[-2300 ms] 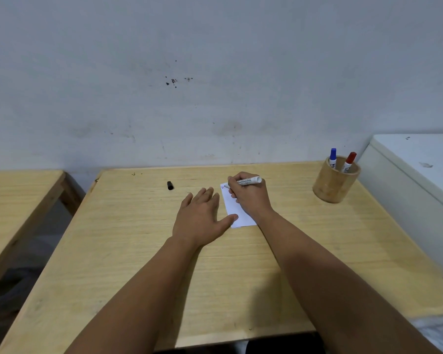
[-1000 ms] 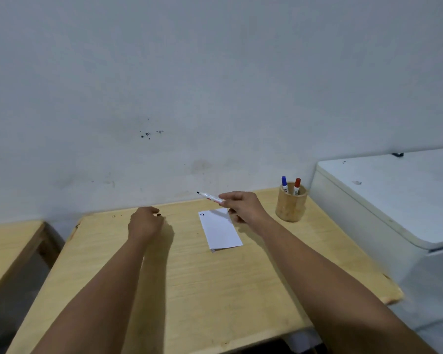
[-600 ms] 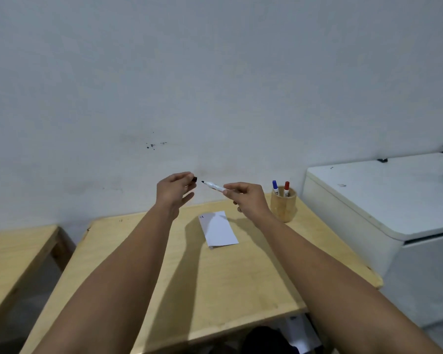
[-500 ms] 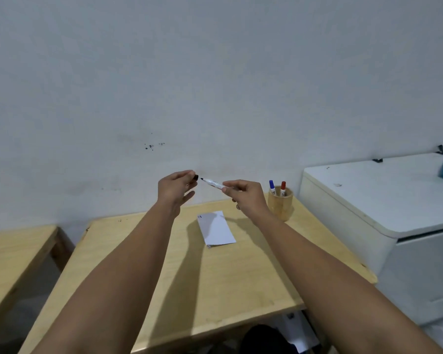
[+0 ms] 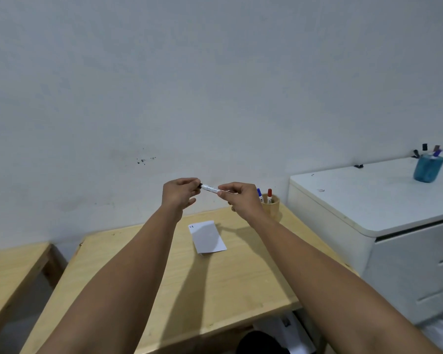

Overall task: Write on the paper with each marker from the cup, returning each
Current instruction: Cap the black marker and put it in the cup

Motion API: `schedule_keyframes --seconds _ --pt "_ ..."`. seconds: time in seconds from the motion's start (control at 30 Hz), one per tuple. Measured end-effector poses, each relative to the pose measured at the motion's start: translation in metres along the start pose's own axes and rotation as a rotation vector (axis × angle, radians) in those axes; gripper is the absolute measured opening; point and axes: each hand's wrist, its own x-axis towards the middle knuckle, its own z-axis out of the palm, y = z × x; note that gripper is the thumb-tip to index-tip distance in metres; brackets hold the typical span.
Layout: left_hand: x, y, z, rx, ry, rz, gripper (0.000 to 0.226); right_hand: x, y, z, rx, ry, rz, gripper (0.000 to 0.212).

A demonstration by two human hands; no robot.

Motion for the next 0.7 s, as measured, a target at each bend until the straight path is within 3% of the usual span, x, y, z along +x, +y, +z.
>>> schedule_keyframes --seconds 0.27,0.43,0.6,0.7 --pt "-0.011 0.007 0.020 -0.024 -0.021 0.020 0.017 -0.009 -0.003 -0.015 -0.134 0.088 -0.160 0.010" --pt "-0.016 0.003 0.039 -0.015 -0.024 0.020 0.009 -0.011 -0.005 -0.035 -0.242 0.116 -0.185 0.010" --pt "-0.020 0.000 0.086 0.091 -0.136 0.121 0.015 -0.002 -0.012 -0.077 -0.741 -0.126 -0.166 0.028" --pt "-0.018 0.000 0.121 0.213 -0.195 0.254 0.036 0.016 -0.016 -0.104 -0.773 -0.025 -0.119 0.019"
